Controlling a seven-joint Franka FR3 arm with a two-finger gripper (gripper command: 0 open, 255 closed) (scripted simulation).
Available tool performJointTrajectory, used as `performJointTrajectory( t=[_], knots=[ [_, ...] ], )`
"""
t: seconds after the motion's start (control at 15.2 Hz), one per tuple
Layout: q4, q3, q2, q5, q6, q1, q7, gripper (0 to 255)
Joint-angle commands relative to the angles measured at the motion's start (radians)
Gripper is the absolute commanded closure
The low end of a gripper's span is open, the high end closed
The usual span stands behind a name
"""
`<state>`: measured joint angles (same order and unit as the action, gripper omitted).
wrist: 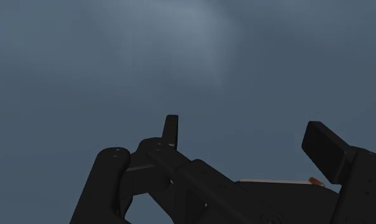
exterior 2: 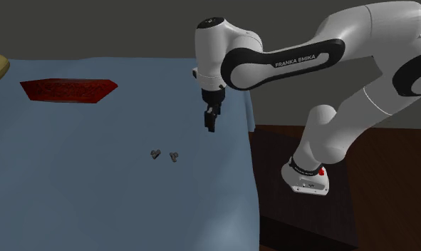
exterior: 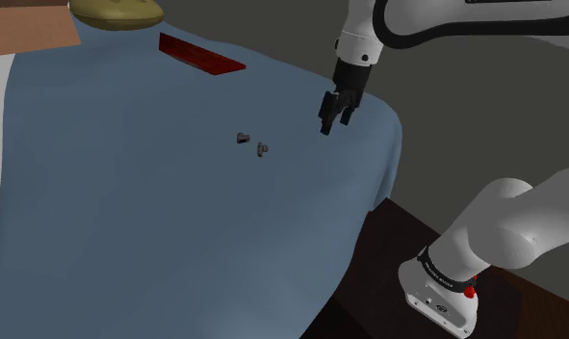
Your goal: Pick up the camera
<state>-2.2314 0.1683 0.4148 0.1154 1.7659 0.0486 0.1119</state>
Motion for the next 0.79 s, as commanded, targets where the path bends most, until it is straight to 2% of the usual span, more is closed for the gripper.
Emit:
performJointTrajectory(
  t=[0.0,0.73],
  knots=[
    [0.039,0.013,-0.061,0.01,0.036,0.005,0.014,0],
    [0.336,0.079,-0.433,0.011,0.182,0.04,0.099,0]
  ],
)
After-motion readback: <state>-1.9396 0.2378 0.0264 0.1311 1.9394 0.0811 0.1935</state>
